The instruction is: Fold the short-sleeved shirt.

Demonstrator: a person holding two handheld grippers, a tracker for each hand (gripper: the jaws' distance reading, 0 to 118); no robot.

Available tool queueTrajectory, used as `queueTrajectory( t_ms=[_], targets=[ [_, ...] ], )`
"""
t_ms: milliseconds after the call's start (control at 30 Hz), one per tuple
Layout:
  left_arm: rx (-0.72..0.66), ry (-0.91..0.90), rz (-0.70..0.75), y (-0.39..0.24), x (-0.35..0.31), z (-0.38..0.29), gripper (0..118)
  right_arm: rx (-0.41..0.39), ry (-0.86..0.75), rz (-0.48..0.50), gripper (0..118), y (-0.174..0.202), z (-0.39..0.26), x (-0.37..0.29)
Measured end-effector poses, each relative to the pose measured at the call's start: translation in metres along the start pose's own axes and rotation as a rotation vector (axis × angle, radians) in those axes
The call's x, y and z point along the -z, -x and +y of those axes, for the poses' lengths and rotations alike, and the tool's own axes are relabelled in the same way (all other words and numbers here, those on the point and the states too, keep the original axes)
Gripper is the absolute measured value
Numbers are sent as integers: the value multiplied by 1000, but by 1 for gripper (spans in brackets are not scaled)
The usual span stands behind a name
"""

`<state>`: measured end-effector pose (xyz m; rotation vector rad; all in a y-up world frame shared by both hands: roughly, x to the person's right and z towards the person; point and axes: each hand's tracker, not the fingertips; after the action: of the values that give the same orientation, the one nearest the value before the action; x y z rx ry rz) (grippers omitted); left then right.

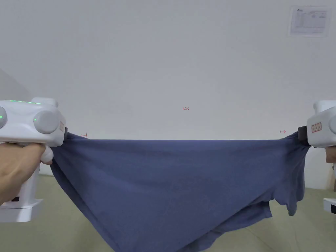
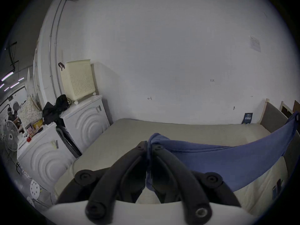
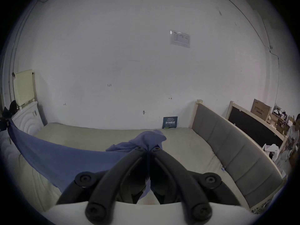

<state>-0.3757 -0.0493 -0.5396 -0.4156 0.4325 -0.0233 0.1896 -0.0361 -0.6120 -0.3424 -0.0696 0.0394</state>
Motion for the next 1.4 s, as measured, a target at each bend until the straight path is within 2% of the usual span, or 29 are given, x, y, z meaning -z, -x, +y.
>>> queueTrajectory(
  t_ms=[200,267,367,433,600,700,833,900,1167,1300,1400],
  targets=[
    [19,35,5,-15,48,-30,4,-44,35,-24,4,19,-24,43],
    [34,76,4,-19,61,-51,4,-28,49,-15,4,21,-41,51],
    [42,168,-20,-18,75,-91,4,-64,104,-14,4,22,-79,57],
    [43,192,-32,-16,72,-119,4,-33,148,-10,4,18,-112,51],
    [87,286,-78,-3,39,-197,4,-99,280,37,4,5,-208,13],
    [96,321,-103,12,13,-244,4,-62,330,58,4,-13,-265,-19],
    [98,403,-139,35,-31,-307,4,-80,395,81,4,-34,-329,-78],
    [83,431,-148,48,-55,-335,4,-34,430,78,4,-44,-355,-106],
    [20,484,-196,86,-129,-398,4,-5,444,101,4,-59,-411,-193],
    [10,511,-219,88,-135,-419,4,-11,459,106,4,-59,-424,-200],
    [0,533,-236,85,-132,-428,4,23,478,133,4,-58,-427,-196]
  ],
)
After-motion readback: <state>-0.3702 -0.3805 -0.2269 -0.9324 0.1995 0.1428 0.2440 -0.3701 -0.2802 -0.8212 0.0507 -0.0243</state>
